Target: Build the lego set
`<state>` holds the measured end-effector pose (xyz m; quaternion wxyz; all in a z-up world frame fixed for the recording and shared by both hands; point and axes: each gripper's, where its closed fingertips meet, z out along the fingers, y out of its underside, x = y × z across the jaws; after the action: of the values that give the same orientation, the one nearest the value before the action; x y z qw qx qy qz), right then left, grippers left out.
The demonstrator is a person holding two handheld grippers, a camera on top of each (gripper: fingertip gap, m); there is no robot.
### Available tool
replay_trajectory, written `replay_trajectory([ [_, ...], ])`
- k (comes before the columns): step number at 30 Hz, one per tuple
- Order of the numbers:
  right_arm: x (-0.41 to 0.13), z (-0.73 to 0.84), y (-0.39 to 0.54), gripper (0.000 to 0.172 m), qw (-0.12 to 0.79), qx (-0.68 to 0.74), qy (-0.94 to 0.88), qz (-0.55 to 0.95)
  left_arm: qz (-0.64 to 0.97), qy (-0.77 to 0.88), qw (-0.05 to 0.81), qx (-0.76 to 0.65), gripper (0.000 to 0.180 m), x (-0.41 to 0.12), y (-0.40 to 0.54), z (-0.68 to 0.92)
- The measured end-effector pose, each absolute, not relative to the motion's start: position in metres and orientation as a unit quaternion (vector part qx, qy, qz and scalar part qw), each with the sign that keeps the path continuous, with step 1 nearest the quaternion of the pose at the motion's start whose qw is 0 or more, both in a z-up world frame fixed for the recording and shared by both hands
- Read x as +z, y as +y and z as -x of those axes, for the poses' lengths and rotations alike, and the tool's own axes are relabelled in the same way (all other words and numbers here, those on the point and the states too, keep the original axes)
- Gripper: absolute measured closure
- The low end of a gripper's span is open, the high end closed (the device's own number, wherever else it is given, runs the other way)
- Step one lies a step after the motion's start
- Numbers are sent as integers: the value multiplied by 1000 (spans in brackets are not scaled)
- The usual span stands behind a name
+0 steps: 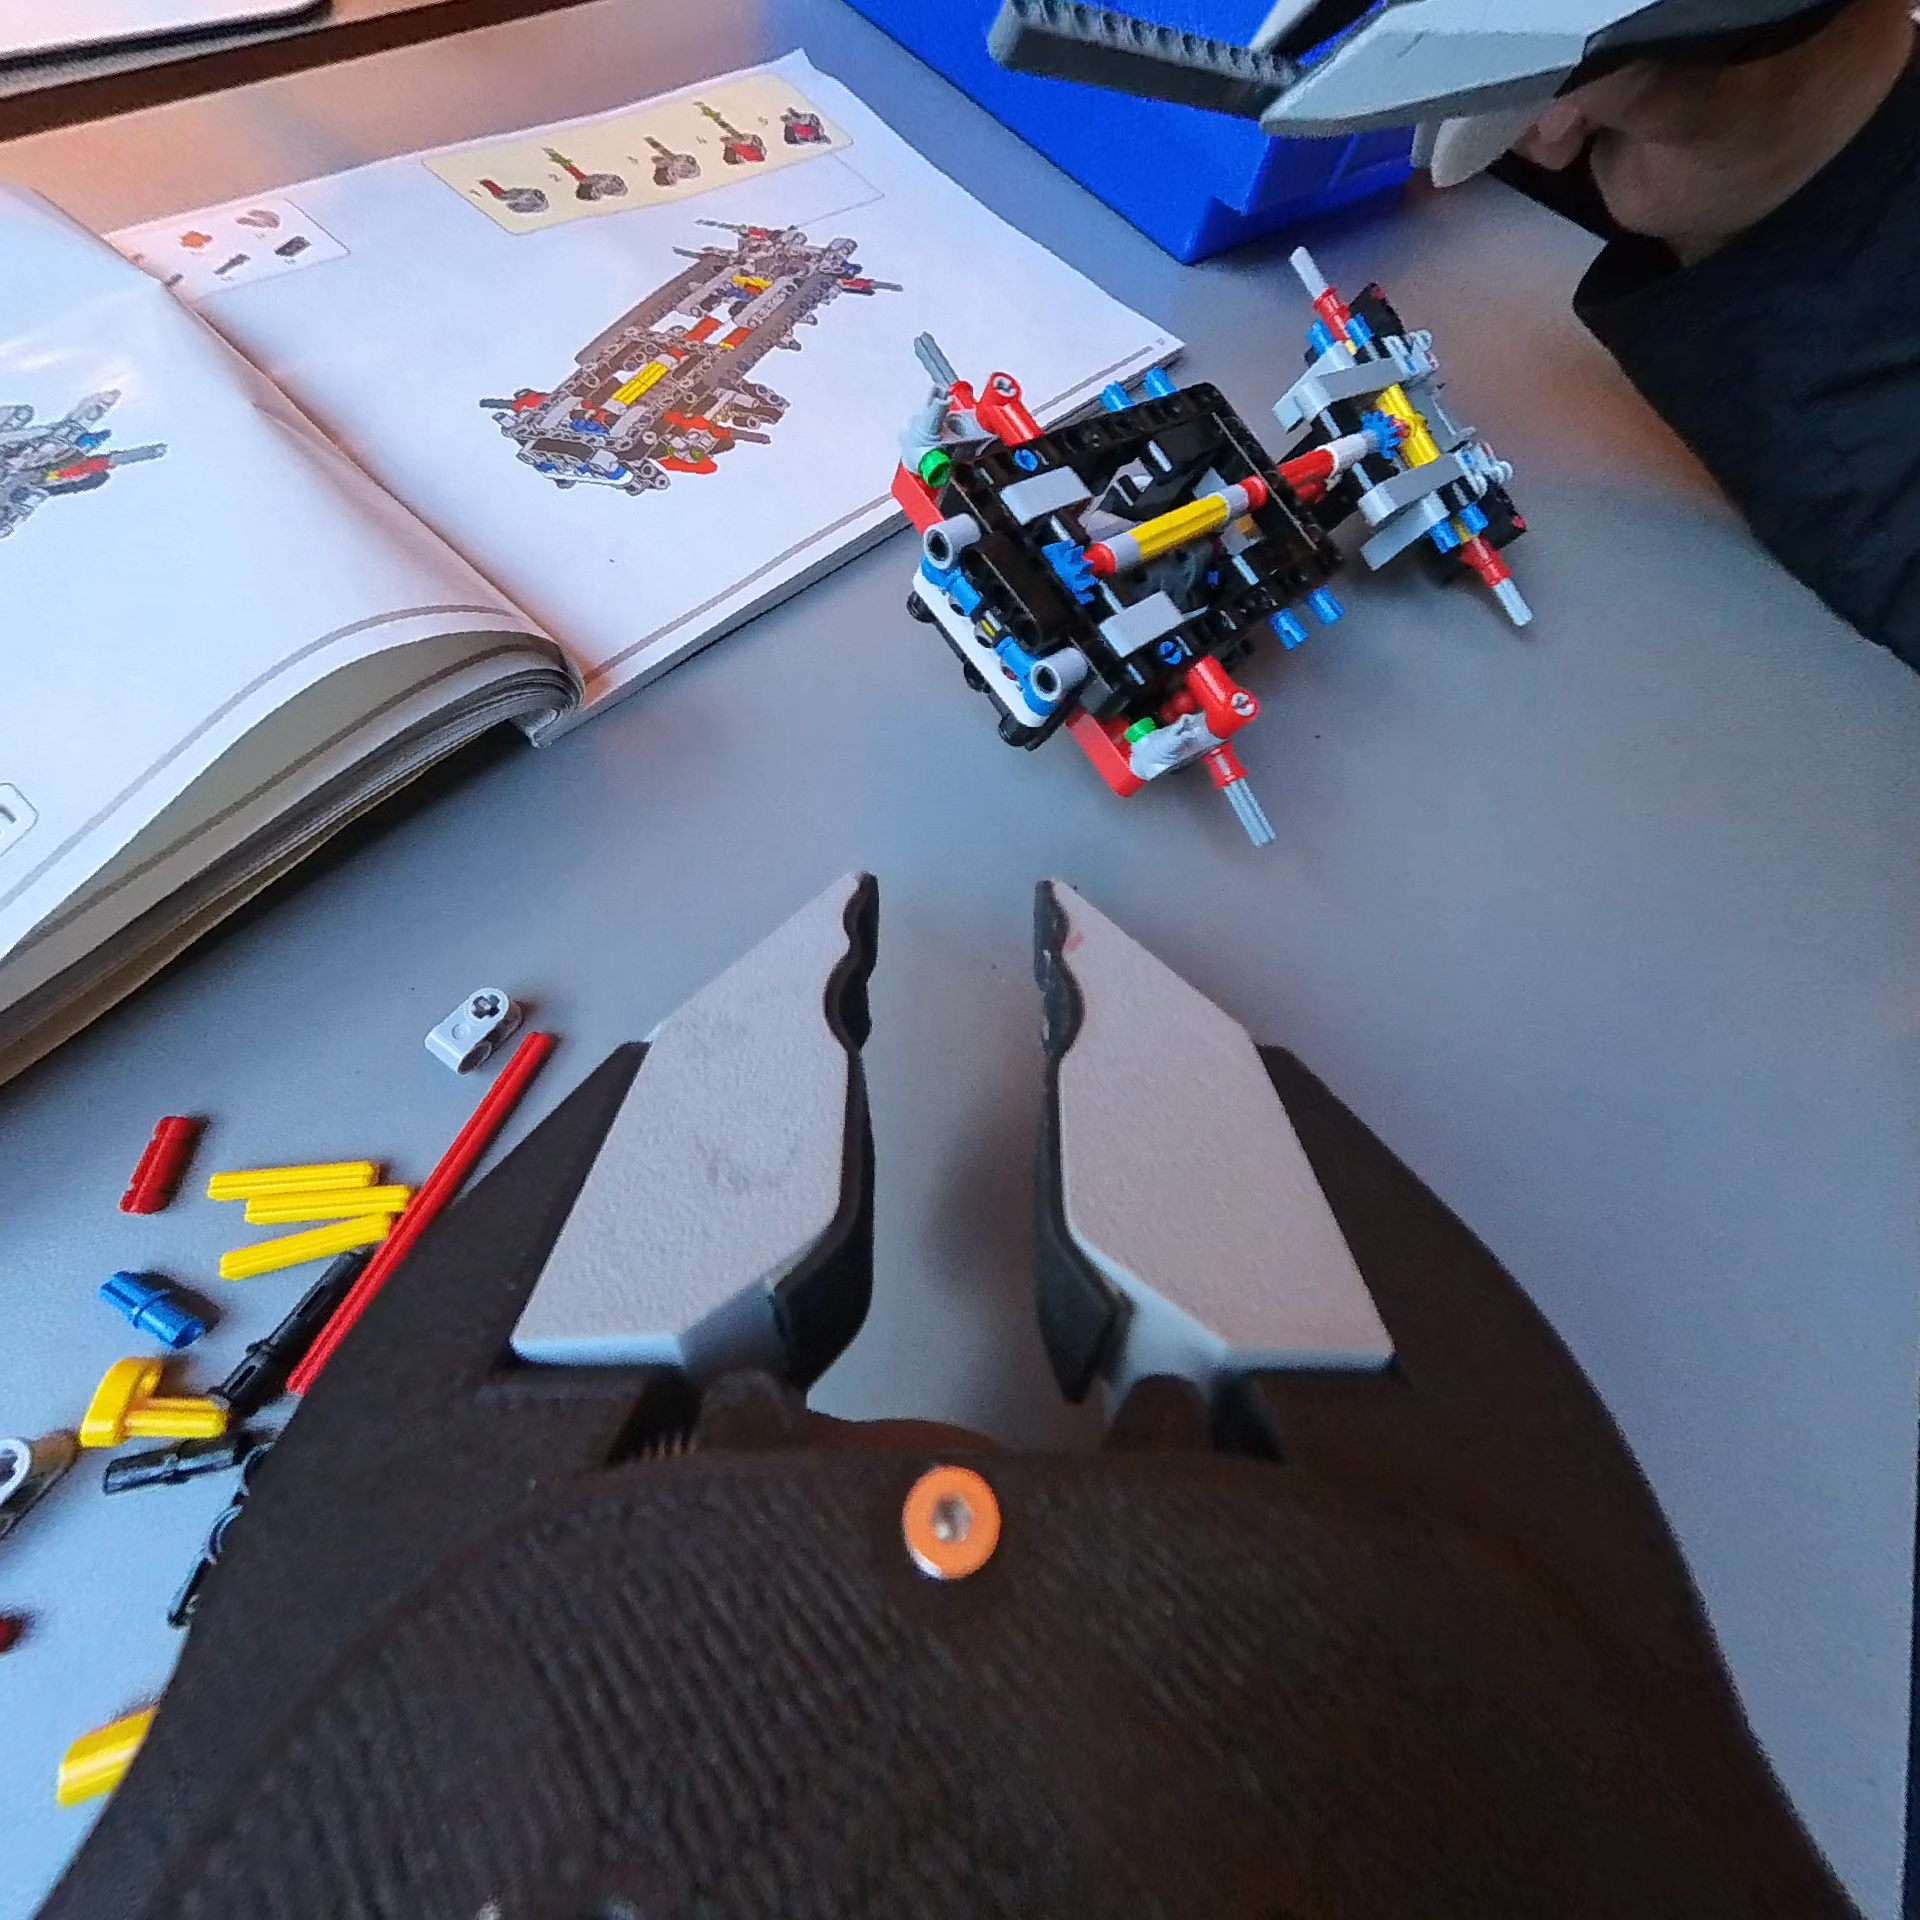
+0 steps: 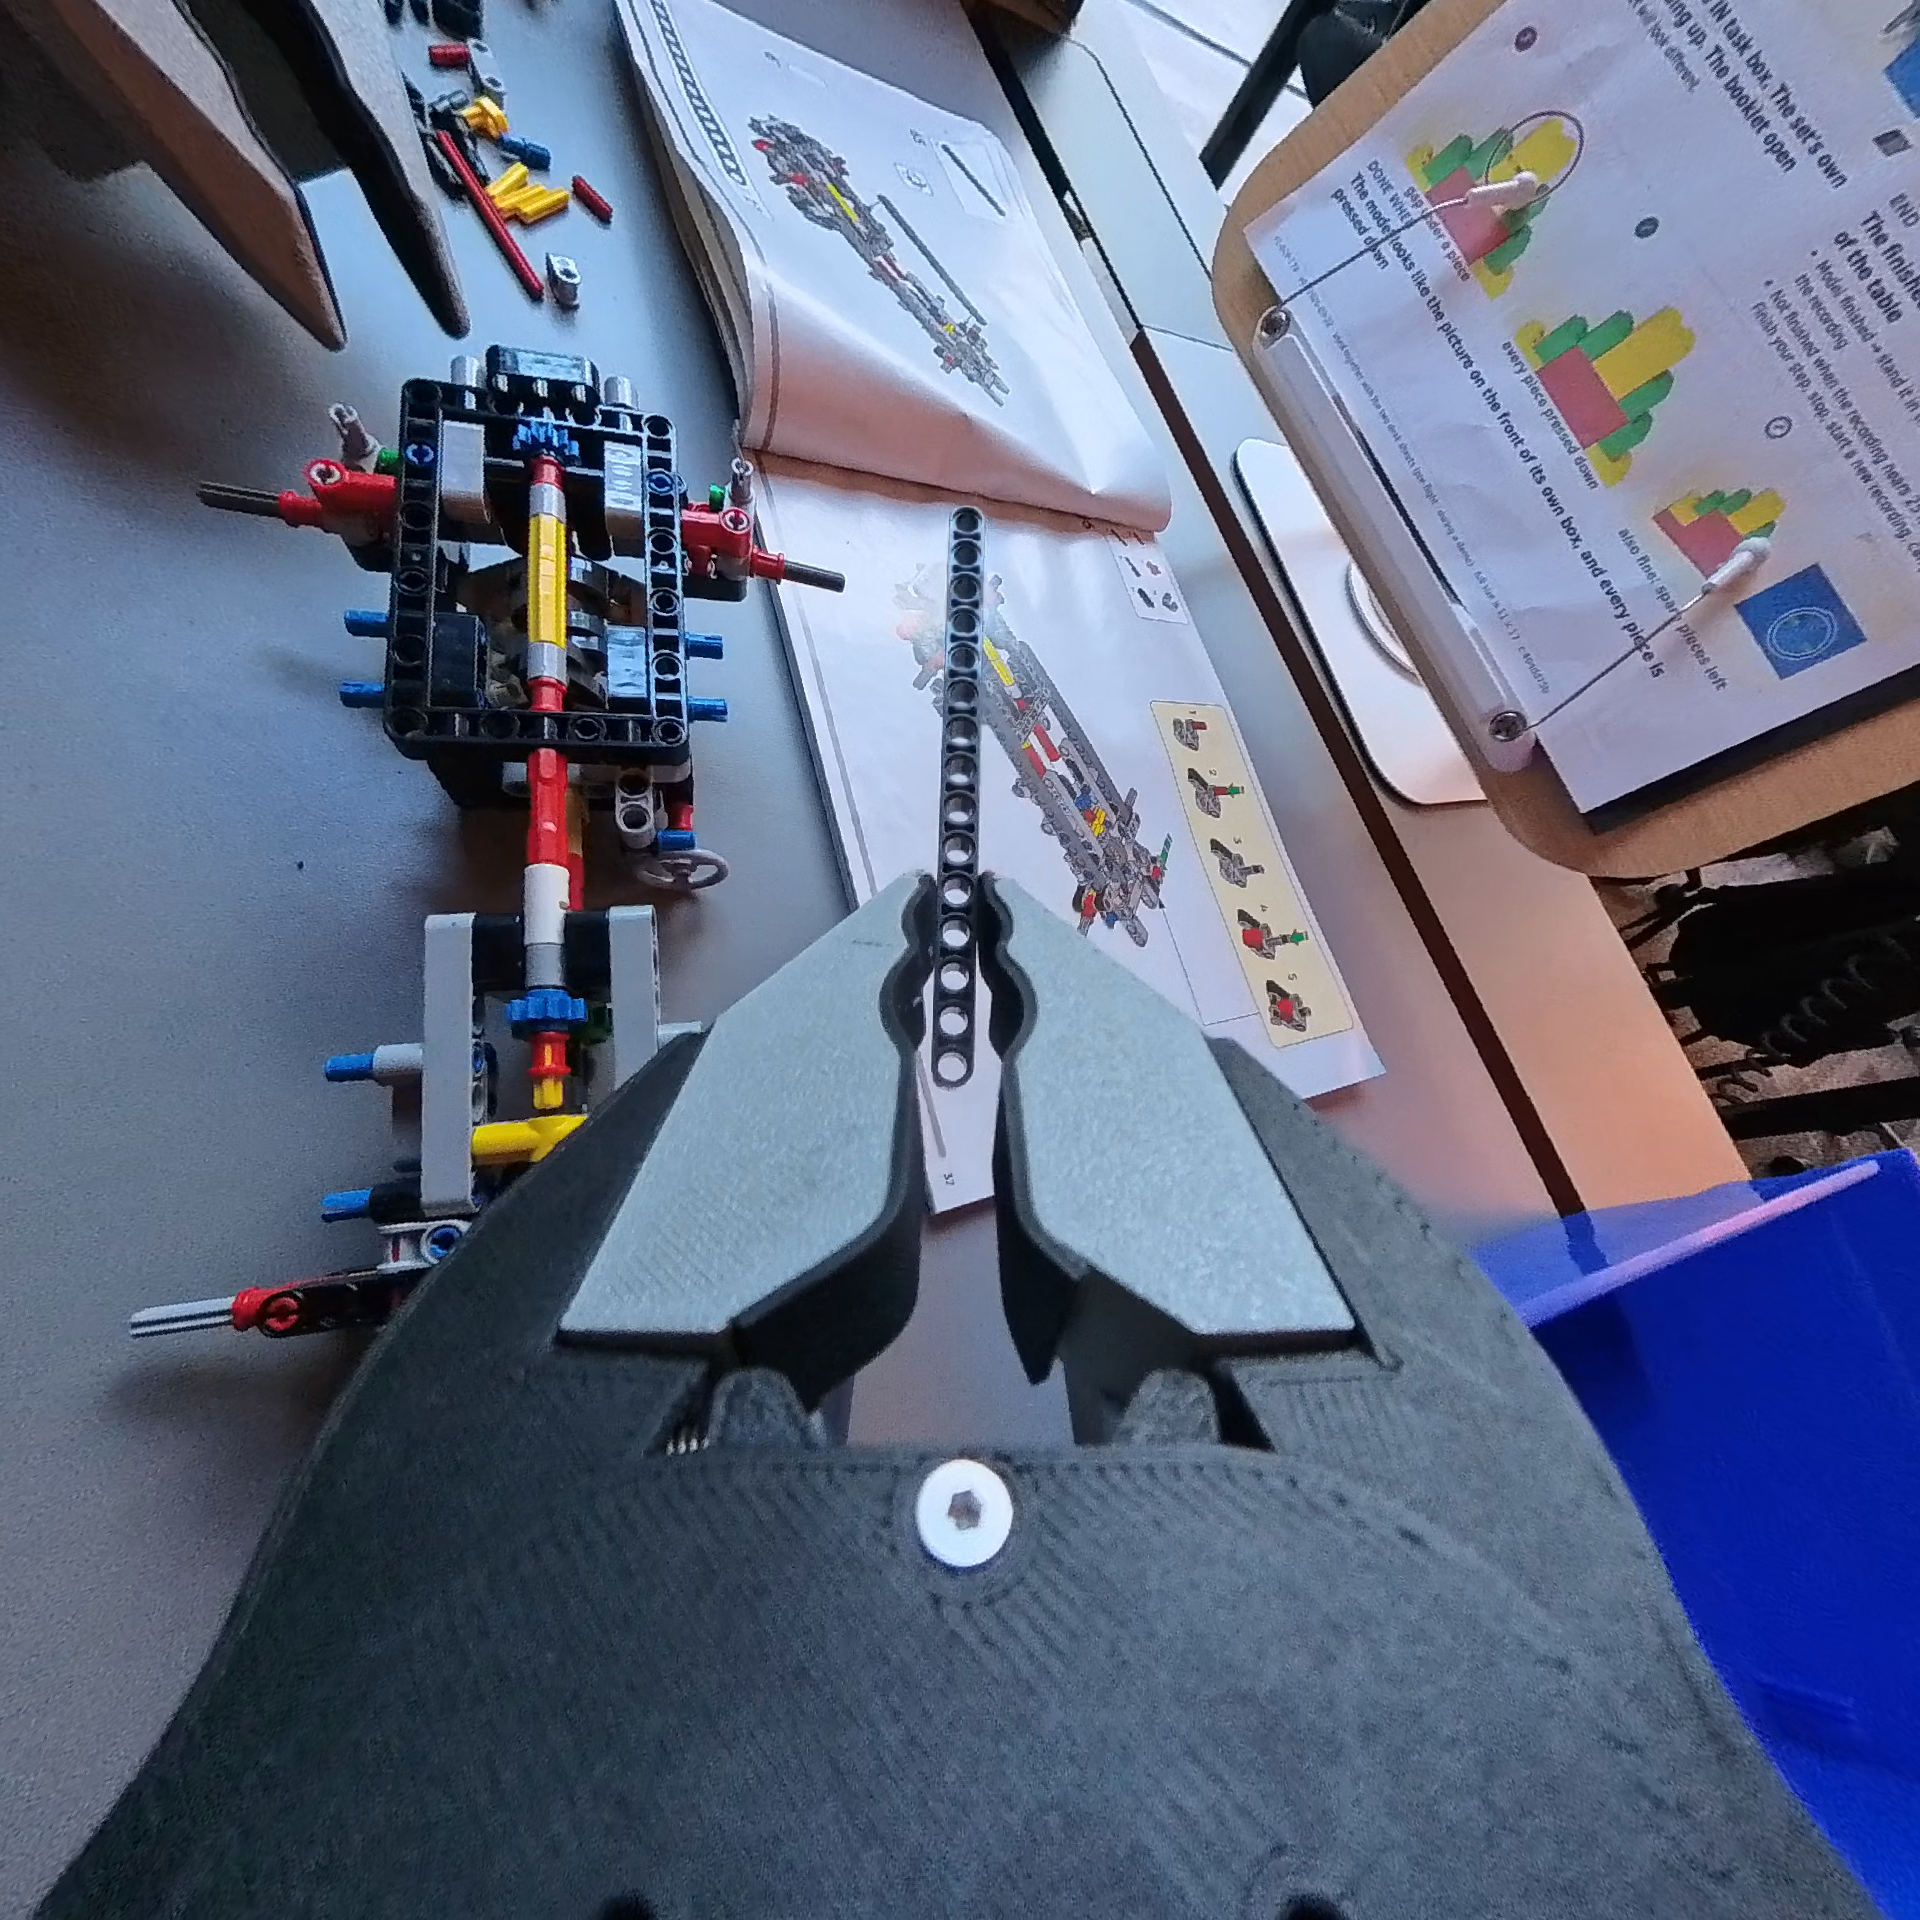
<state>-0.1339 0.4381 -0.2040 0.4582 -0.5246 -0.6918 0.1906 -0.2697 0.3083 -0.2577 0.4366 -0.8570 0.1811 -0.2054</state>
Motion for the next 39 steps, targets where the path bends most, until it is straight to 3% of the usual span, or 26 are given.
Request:
replay_trajectory([
  [13, -210, 127, 434, 167, 432, 213, -703, 523, 840, 194, 462, -209, 152, -240, 313, 268],
  [23, -206, 110, 439, 167, 414, 220, -712, 523, 803, 336, 484, -91, 151, -174, 364, 246],
  [39, -214, 121, 419, 168, 394, 235, -733, 502, 783, 453, 389, -173, 159, -207, 409, 182],
])
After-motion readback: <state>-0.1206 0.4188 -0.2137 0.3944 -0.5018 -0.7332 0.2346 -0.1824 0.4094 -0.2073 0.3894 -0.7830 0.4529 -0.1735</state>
